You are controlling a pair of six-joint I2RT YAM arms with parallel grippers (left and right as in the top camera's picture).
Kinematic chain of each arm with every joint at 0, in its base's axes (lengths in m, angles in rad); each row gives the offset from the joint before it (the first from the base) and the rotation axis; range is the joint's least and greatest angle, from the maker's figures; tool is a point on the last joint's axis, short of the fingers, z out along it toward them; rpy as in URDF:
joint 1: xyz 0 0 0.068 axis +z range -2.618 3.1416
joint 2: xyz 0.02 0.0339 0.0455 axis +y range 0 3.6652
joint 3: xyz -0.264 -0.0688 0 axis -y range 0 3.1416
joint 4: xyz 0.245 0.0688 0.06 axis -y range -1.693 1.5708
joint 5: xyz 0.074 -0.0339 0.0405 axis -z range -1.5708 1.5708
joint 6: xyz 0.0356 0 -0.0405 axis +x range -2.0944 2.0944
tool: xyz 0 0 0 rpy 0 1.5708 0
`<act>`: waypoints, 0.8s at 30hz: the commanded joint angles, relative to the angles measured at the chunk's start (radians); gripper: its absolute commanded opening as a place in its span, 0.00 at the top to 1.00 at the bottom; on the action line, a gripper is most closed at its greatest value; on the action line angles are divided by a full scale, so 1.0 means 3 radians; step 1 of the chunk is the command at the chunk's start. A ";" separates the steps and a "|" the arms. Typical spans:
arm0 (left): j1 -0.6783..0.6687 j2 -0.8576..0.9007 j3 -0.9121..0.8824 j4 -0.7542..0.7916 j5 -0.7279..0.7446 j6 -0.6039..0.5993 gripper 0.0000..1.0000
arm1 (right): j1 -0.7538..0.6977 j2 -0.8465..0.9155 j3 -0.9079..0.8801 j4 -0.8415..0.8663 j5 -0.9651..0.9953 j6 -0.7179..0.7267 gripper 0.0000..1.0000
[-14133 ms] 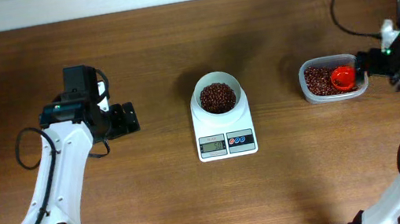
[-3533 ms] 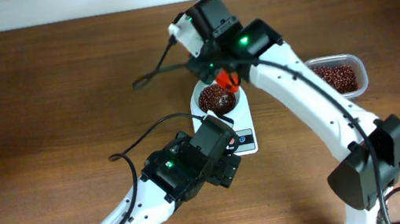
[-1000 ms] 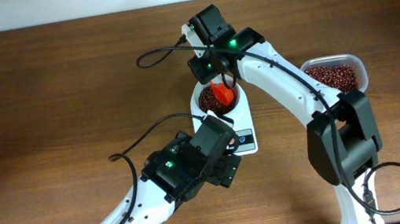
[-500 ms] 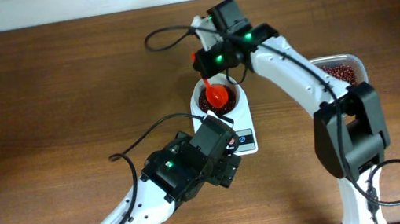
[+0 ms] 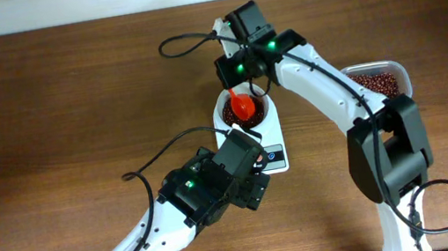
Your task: Scoop item into bowl and weigh 50g on scale
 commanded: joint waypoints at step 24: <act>-0.0006 -0.0053 0.0055 -0.0003 -0.0036 0.0043 0.01 | -0.0207 0.0264 0.0294 -0.0206 -0.0944 0.0117 0.96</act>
